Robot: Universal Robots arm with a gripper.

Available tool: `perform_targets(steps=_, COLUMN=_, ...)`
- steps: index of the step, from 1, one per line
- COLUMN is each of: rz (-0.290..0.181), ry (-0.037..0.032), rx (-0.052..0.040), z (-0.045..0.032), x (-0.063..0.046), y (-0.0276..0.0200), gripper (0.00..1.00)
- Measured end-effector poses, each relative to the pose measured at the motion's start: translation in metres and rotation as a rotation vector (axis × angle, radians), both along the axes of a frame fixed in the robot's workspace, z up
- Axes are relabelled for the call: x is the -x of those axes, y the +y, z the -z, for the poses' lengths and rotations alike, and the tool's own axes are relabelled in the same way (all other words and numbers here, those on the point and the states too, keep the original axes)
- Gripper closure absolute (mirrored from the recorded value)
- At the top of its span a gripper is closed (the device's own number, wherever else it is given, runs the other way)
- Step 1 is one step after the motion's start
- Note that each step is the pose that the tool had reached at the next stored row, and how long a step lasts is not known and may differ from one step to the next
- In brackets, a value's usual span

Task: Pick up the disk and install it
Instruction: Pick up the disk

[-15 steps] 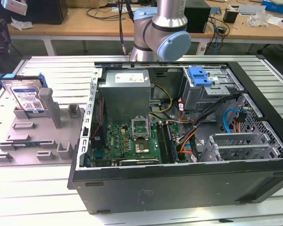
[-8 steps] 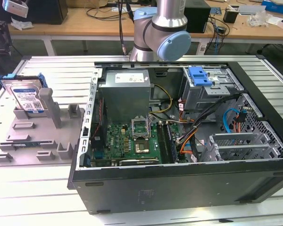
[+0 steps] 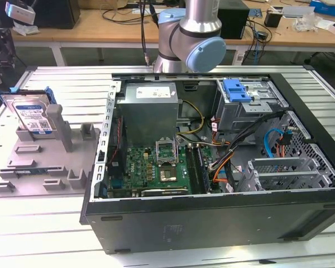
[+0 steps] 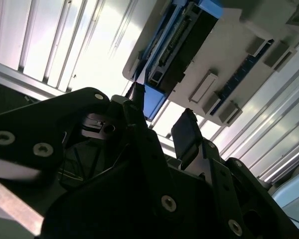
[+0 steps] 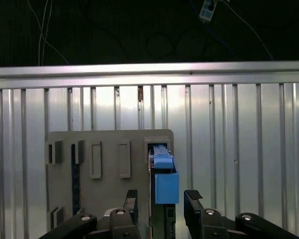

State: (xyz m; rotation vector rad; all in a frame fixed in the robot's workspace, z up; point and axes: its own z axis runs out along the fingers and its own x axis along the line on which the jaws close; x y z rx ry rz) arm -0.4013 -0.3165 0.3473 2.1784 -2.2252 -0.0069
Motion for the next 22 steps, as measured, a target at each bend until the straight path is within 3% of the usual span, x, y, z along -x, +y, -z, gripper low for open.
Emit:
perform_targets(steps=10, rz=0.000, ry=0.0001, rx=0.0000, z=0.0073, x=0.002, y=0.0037, gripper=0.50)
perform_targets(steps=22, rz=0.003, ry=-0.0001, rx=0.0000, z=0.0138, x=0.002, y=0.0039, gripper=0.50)
